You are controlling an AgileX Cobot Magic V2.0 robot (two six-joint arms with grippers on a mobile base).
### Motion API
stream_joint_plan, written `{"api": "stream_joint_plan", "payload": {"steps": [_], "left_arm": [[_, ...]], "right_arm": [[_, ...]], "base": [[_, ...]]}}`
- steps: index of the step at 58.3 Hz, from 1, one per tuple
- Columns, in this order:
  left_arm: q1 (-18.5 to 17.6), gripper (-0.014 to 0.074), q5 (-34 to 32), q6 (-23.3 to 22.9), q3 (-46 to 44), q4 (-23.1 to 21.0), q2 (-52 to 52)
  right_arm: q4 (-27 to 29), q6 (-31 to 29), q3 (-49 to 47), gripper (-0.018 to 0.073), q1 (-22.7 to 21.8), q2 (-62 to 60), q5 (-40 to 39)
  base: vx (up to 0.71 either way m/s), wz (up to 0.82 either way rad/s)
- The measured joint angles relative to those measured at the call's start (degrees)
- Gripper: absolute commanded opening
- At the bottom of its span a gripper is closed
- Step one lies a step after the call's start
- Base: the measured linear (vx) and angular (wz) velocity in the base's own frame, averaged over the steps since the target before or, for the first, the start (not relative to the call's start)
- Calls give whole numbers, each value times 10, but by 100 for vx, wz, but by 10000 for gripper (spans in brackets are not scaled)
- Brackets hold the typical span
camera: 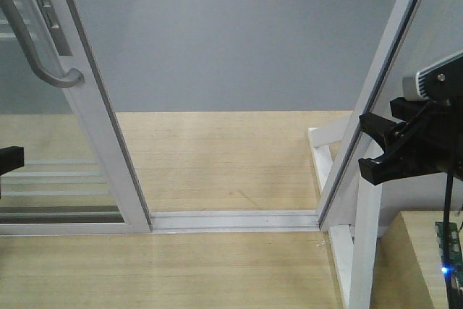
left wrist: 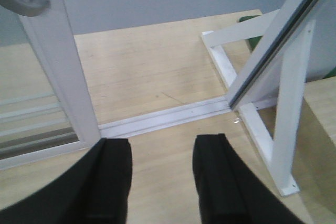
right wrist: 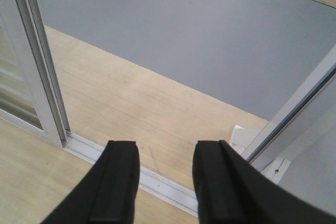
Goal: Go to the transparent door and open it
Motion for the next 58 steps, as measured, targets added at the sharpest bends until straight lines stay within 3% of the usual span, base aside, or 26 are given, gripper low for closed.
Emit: {"api": "stream_joint_plan", "payload": {"steps": [7, 13, 18, 24, 37, 58], "left_arm": [[0, 162, -96, -4, 67, 46, -83], [0, -6, -244, -4, 155, 73, -176], [0, -8, -359, -5, 229, 92, -247], [0, -7, -438, -32, 307, 126, -314], [0, -7, -454, -173, 401, 185, -391], [0, -6, -415, -183, 401, 188, -392]], "right_arm": [[0, 0, 0, 342, 0, 0, 0], [0, 0, 0, 342, 0, 0, 0], [0, 0, 0, 342, 0, 0, 0], [0, 0, 0, 342, 0, 0, 0], [0, 0, 0, 342, 0, 0, 0], [0, 0, 1, 342, 0, 0, 0]], "base": [[0, 0], [0, 0], [0, 0], [0, 0], [0, 0], [0, 0]]}}
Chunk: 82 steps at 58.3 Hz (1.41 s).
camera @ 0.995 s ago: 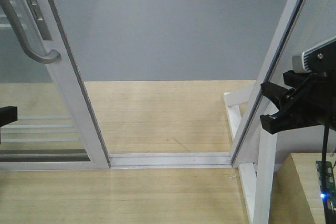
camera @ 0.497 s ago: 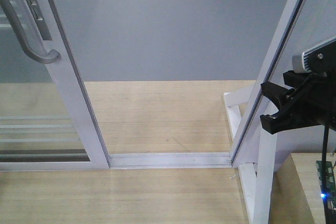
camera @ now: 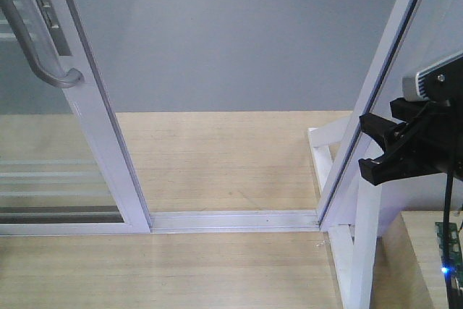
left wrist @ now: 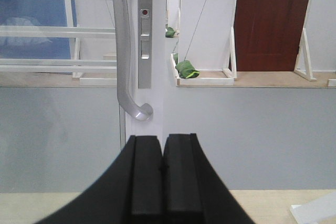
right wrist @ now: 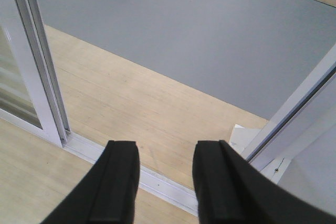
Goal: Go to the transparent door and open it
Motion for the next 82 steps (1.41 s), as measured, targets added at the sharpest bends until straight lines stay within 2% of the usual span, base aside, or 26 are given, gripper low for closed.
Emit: {"api": "stream_joint_plan", "payload": {"steps": [24, 31, 37, 45, 49, 54, 58, 63, 69, 77, 82], "left_arm": [[0, -6, 0, 0, 0, 1, 0], [0, -6, 1, 0, 0, 1, 0], [0, -6, 1, 0, 0, 1, 0], [0, -6, 1, 0, 0, 1, 0], [0, -6, 1, 0, 0, 1, 0], [0, -6, 1, 0, 0, 1, 0], [0, -6, 1, 0, 0, 1, 0], [0, -6, 1, 0, 0, 1, 0], [0, -6, 2, 0, 0, 1, 0], [0, -6, 7, 0, 0, 2, 0], [0, -6, 8, 0, 0, 2, 0]], "right_arm": [[-3, 0, 6, 337, 0, -2, -2], [2, -1, 30, 307, -18, -43, -3], [18, -1, 69, 202, -73, -124, -14], [44, -14, 134, -17, -172, -242, -41], [70, -42, 168, -13, -220, -294, -52], [115, -112, 214, -11, -265, -352, -61], [158, -168, 255, -11, -284, -391, -72], [188, -192, 309, -11, -288, -446, -103], [180, -152, 369, -11, -288, -507, -136], [138, -60, 379, -11, -288, -520, -128], [132, -41, 379, -9, -288, -520, -119]], "base": [[0, 0], [0, 0], [0, 0], [0, 0], [0, 0], [0, 0], [0, 0], [0, 0], [0, 0], [0, 1], [0, 0]]}}
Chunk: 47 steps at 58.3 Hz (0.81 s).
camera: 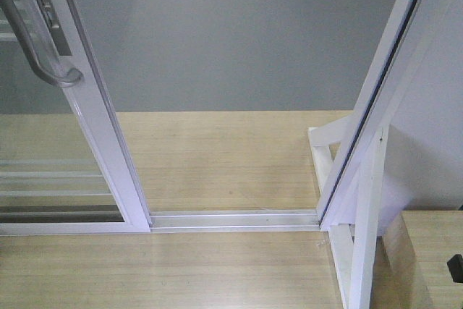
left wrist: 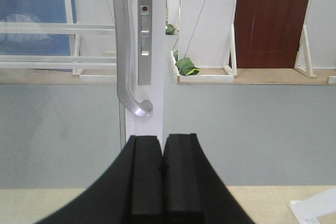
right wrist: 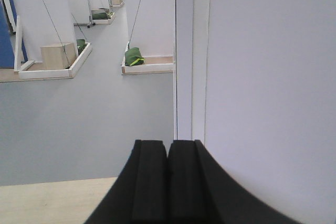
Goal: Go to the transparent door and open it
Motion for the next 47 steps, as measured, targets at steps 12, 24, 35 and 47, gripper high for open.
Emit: {"api": "stream_joint_plan", "payload": {"steps": [12, 24, 35, 47], "left_arm": [[0, -6, 1, 0, 0, 0, 0], [0, -6, 1, 0, 0, 0, 0], [0, -6, 1, 0, 0, 0, 0], [0, -6, 1, 0, 0, 0, 0]], "right_arm": [[-1, 6, 0, -8, 0, 0, 4], [-1, 7, 0, -8, 0, 0, 4], [-1, 7, 0, -8, 0, 0, 4], [-1, 7, 0, -8, 0, 0, 4]], "base": [[0, 0], [0, 0], [0, 0], [0, 0]]}}
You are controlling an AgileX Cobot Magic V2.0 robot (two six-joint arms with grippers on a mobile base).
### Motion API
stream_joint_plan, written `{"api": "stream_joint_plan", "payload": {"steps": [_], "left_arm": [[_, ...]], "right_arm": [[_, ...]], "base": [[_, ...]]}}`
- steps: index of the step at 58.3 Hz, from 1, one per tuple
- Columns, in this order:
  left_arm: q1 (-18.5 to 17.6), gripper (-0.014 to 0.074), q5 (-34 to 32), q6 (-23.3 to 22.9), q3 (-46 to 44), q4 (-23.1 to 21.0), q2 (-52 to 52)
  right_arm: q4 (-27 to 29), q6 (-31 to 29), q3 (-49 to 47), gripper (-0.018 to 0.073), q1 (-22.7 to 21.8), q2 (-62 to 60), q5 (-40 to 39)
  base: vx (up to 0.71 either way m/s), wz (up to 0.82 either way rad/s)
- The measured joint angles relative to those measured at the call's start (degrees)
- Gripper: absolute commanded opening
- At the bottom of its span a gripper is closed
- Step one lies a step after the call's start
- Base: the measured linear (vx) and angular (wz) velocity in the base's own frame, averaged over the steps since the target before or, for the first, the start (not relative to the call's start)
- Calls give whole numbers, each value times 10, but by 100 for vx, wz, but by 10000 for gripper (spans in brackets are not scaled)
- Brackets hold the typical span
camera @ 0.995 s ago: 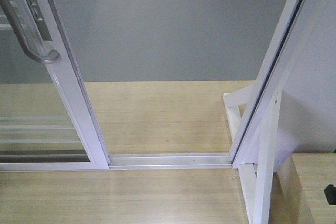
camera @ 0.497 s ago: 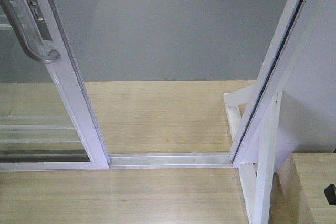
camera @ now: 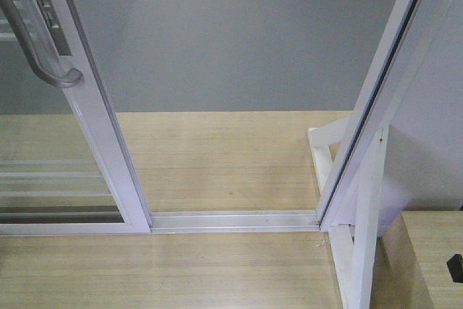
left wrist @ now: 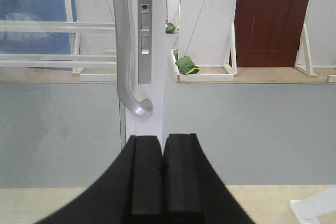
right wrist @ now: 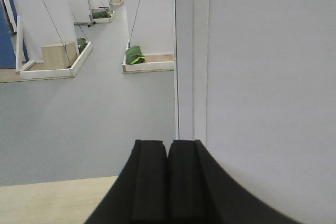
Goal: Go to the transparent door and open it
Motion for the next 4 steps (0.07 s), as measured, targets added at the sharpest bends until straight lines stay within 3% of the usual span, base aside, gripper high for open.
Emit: {"api": "stream_joint_plan", "payload": {"steps": [4], "left_arm": [[0, -6, 0, 0, 0, 0, 0]], "right_arm": [[0, 0, 0, -8, 0, 0, 0]], "base": [[0, 0]]}}
